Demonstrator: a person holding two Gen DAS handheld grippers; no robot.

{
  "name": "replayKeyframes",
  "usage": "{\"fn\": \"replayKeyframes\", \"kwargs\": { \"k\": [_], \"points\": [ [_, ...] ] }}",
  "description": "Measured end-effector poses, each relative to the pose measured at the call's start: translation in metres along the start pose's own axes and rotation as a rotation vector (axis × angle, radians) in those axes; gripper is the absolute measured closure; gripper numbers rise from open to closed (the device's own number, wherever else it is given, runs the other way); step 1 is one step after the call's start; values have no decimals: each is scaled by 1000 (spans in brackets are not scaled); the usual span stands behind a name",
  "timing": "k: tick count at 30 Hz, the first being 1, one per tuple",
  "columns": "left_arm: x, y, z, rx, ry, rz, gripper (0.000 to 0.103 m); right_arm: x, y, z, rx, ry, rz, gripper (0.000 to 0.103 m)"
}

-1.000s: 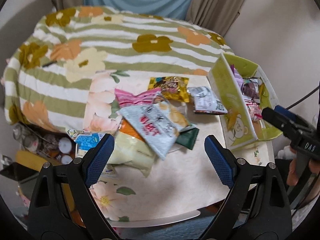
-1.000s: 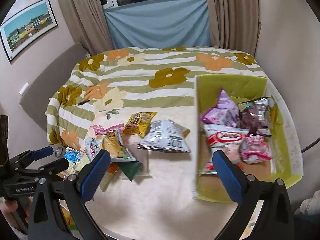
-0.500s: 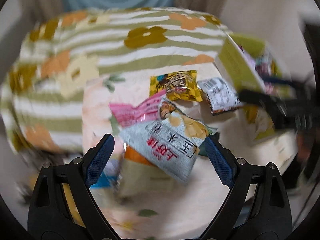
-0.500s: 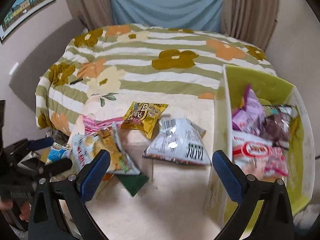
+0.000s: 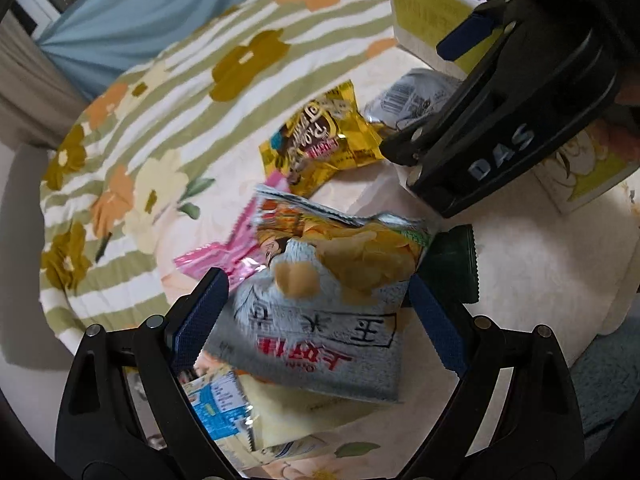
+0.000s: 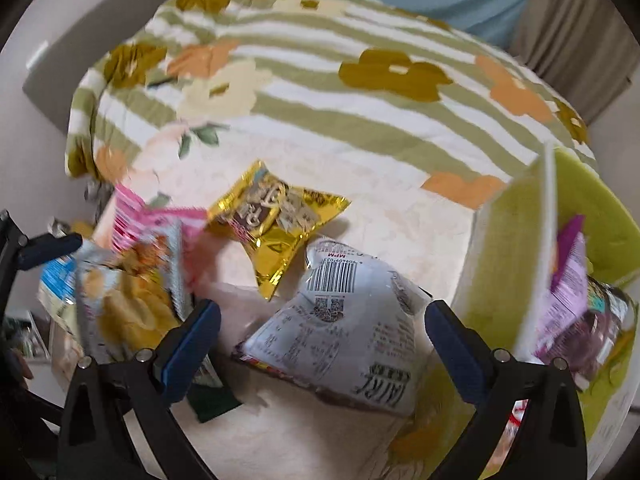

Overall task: Organize snacks
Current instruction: 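Grasp the grey potato chip bag with the left tool while the right tool grasps the white TATRE bag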

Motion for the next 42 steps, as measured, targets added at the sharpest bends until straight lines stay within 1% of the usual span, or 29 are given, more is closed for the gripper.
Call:
{"fn": "replayKeyframes", "kwargs": {
  "k": [2, 5, 8, 11, 13, 15, 16, 18, 20, 23, 25, 27, 28, 29, 32, 33, 36, 39, 41, 42],
  "points": [
    [-6, -2, -1, 12, 11, -6, 12, -12, 0, 0, 37, 54, -30, 1],
    [-10, -5, -3, 30, 11, -12, 12, -20, 0, 1, 96, 131, -39, 1],
    [-12, -7, -4, 54, 19, -14, 12, -24, 0, 3, 132, 175, -44, 2],
    [-18, -7, -6, 102, 58, -36, 12, -26, 1, 2, 185, 222, -41, 2],
    [-24, -4, -7, 134, 90, -54, 12, -29, 3, -2, 210, 220, -44, 3],
    [-29, -1, -10, 180, 134, -63, 12, -34, 4, -2, 209, 207, -57, 7],
    [-29, 0, -11, 196, 148, -63, 12, -36, 4, -1, 203, 207, -65, 11],
    [-31, 2, -14, 222, 170, -66, 13, -39, 3, 1, 189, 204, -83, 12],
    [-31, 3, -15, 238, 190, -61, 19, -43, 4, 1, 182, 199, -103, 13],
    [-29, 4, -15, 252, 206, -56, 27, -53, 5, 2, 185, 216, -152, 13],
    [-28, 4, -16, 261, 210, -56, 30, -58, 6, 4, 164, 189, -173, 15],
    [-27, 5, -17, 274, 215, -55, 32, -62, 9, 6, 140, 172, -187, 28],
    [-26, 6, -18, 282, 216, -54, 33, -63, 9, 9, 122, 165, -194, 38],
    [-26, 6, -19, 286, 219, -54, 34, -62, 10, 13, 103, 162, -196, 45],
    [-24, 7, -20, 296, 223, -49, 36, -58, 11, 18, 70, 139, -200, 51],
    [-23, 7, -20, 298, 226, -45, 40, -58, 12, 17, 74, 140, -202, 51],
    [-18, 8, -20, 306, 233, -35, 40, -56, 14, 15, 77, 146, -198, 54],
    [-13, 10, -20, 311, 234, -24, 42, -47, 20, 12, 62, 133, -167, 58],
    [-10, 11, -19, 313, 237, -17, 45, -39, 21, 12, 45, 123, -137, 62],
    [-8, 12, -18, 313, 238, -14, 45, -34, 21, 12, 39, 121, -122, 63]
  ]
}}
Point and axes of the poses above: each gripper's, at about its wrist camera, not at the fingertips, and x roughly against the way its jaws point, z to its right, y to its underside, the point moved 5 cm from there along -x, roughly the way its jaws point, and after that the axes turned 1 degree about -z, right-handed, at the moved point
